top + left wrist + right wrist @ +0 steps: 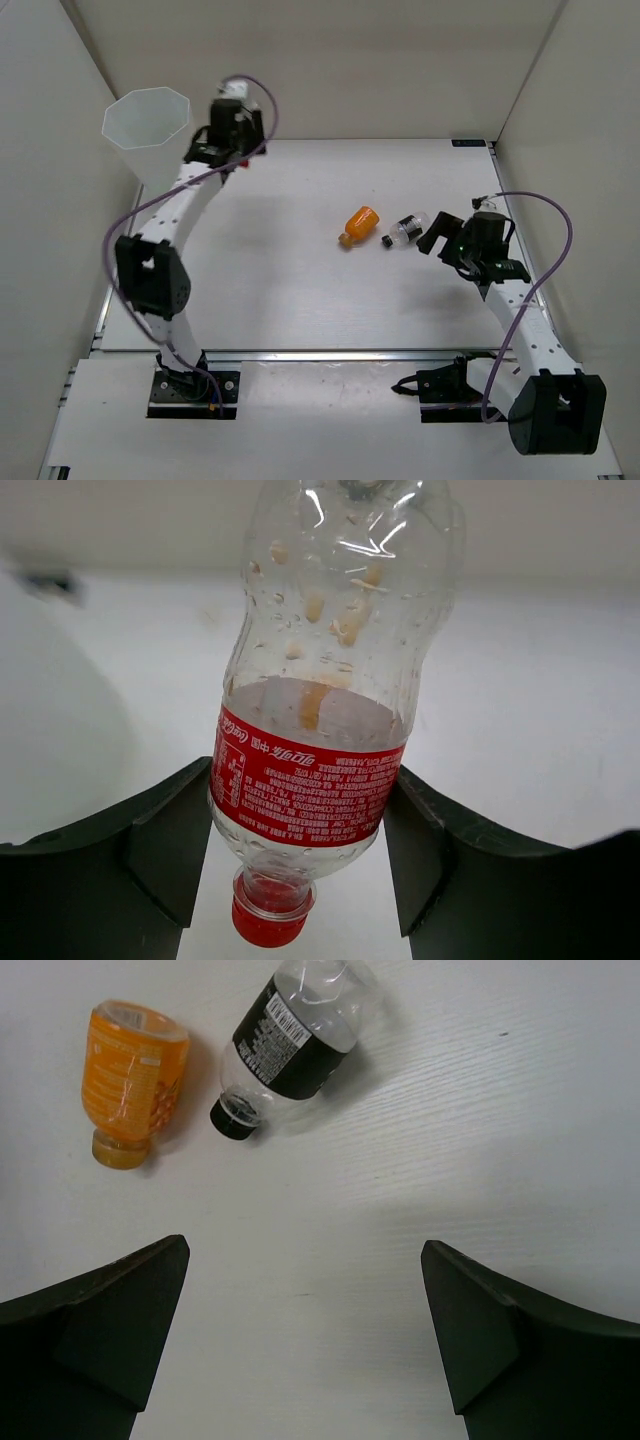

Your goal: Put the plastic bottles in the bin

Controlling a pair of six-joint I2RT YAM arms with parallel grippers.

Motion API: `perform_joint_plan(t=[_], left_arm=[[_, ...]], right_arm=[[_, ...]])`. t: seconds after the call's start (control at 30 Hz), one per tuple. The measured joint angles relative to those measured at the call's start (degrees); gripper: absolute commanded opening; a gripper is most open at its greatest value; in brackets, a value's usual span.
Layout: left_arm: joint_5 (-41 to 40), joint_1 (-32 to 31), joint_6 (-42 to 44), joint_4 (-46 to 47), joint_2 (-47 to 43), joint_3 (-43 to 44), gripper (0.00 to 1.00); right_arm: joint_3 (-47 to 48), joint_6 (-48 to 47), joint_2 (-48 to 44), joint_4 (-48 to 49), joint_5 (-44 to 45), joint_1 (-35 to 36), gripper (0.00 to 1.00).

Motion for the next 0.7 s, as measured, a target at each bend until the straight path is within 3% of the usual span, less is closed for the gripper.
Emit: perform_joint_plan(t=[0.07,0.17,0.23,0.37,0.5,0.57,0.63,0.7], left_arm=[[-4.79,3.69,-0.94,5.46,-7.69,-0.74,0.44],[-14.91,7.5,-0.96,15.87,-15.91,-0.26,0.53],[-21.97,8.13,0.22,22.23,-18.47,0.68,0.48],[-33.44,8.98,5.14,36.09,-17.79,0.09,0.48],[-38.03,14.14,3.85,38.32,-12.07,-0.37,0.51],[-38.16,17.68,1.77,35.82,-8.72,-0.37,0.62],[-38.32,20.26,1.01,33.22,-5.62,-0.37,0.96],[-38.16,21.22,1.07,30.6,-3.58,-0.35,0.98]], right_arm=[[0.17,-0.68,1.53,0.5,-0.72,0.79,0.99],[0.94,-1.36,4.81,0.72,-1.53,1.73,0.99],[2.05,-2.12,6.86,0.76,-1.75,2.12,1.0],[4.52,-3.06,8.87,0.85,-1.97,2.34,0.99],[6.14,-3.65,9.16,1.01,-1.99,2.23,0.99],[6.58,-3.76,9.38,0.98,-2.1,2.16,0.99],[7.15,-3.87,9.9,0.63,-2.05,2.16,0.99],[7.76,-3.93,10.51,0.22,-2.03,2.16,1.0]])
